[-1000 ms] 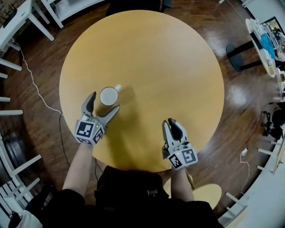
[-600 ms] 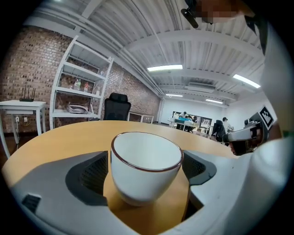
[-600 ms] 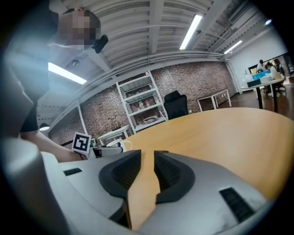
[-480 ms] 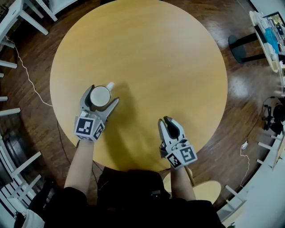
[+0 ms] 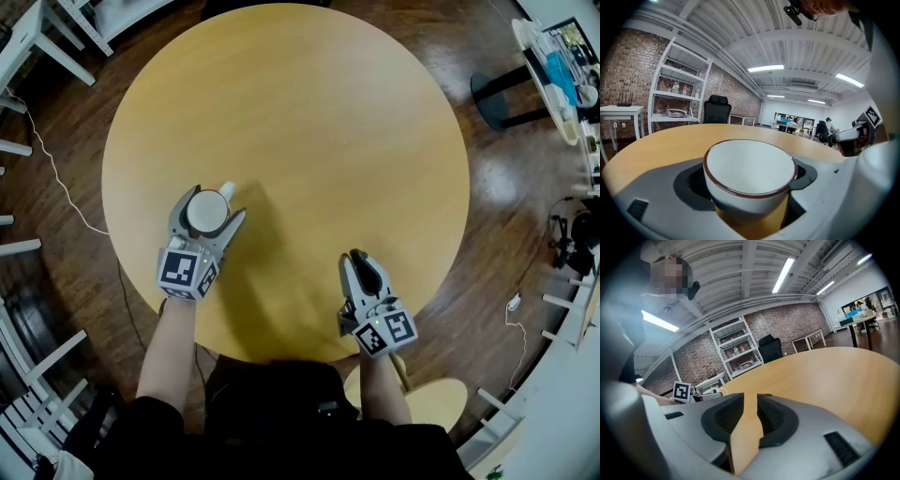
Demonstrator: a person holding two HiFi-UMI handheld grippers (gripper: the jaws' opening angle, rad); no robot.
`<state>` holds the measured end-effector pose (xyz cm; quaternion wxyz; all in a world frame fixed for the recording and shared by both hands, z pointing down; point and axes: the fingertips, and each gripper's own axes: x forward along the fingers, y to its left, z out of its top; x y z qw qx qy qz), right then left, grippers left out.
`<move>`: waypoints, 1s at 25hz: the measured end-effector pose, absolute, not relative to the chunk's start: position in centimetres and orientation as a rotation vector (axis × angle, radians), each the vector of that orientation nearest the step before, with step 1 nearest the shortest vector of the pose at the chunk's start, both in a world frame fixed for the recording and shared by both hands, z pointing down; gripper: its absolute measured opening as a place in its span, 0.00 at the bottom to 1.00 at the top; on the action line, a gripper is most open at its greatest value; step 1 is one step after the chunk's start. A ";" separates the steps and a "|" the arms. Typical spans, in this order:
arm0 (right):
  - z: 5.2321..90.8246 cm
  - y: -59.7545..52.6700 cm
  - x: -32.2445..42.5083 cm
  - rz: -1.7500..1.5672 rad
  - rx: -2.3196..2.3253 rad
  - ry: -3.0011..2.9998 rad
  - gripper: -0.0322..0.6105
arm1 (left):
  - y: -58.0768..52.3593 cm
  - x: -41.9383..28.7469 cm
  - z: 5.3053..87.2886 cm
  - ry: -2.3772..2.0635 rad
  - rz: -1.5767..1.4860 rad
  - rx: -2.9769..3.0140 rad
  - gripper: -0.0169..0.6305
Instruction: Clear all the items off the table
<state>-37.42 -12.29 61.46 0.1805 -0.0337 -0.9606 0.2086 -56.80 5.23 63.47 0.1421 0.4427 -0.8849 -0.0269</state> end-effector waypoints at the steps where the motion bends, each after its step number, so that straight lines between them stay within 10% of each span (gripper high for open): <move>1: 61.3 -12.1 -37.5 0.585 -0.100 -2.718 0.20 | 5.4 -56.6 63.4 -2.547 -0.085 1.280 0.68; 25: 51.4 -7.4 -29.3 0.497 0.119 -3.003 0.20 | 9.9 -48.1 48.8 -2.510 -0.227 1.717 0.67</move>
